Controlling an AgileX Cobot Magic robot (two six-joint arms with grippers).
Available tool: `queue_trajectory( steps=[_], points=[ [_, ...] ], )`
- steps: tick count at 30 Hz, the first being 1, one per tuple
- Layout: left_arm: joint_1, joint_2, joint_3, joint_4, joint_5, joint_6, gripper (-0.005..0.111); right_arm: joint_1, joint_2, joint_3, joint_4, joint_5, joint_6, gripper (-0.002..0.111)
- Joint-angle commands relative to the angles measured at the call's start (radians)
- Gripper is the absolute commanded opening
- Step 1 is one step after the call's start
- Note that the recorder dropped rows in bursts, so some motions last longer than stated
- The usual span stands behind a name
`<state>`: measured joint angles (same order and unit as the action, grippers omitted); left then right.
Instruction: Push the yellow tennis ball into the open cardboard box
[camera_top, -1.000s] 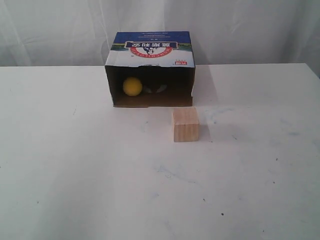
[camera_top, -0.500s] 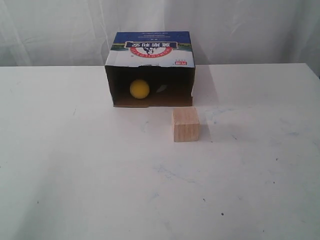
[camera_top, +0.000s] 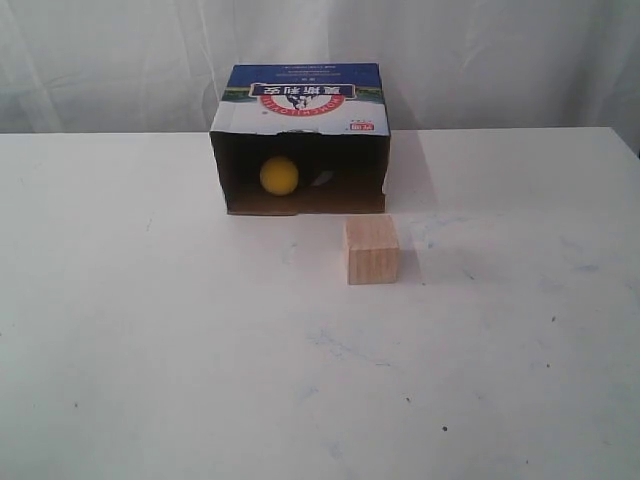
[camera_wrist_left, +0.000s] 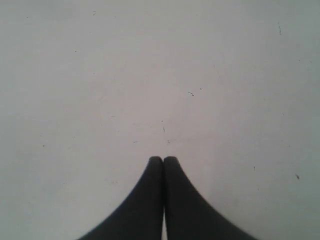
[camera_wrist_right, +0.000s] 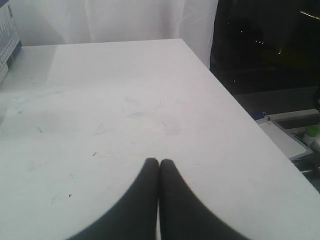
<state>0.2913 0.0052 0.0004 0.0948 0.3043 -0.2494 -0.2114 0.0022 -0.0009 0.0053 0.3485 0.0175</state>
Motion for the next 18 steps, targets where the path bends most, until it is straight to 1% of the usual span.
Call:
queue_trajectory(
  steps=[1, 13, 16, 18],
  points=[
    [0.005, -0.005, 0.0, -0.002, 0.038, 0.003, 0.0, -0.004, -0.002, 0.001, 0.002, -0.006, 0.006, 0.0],
    [0.005, -0.005, 0.0, -0.002, 0.038, 0.003, 0.0, -0.004, -0.002, 0.001, 0.002, -0.004, 0.006, 0.0],
    [0.005, -0.005, 0.0, -0.002, 0.036, 0.003, 0.0, 0.014, -0.002, 0.001, 0.0, 0.004, 0.006, 0.0],
    [0.005, -0.005, 0.0, -0.002, 0.034, 0.003, 0.0, 0.026, -0.002, 0.001, 0.016, -0.024, 0.012, 0.0]
  ],
)
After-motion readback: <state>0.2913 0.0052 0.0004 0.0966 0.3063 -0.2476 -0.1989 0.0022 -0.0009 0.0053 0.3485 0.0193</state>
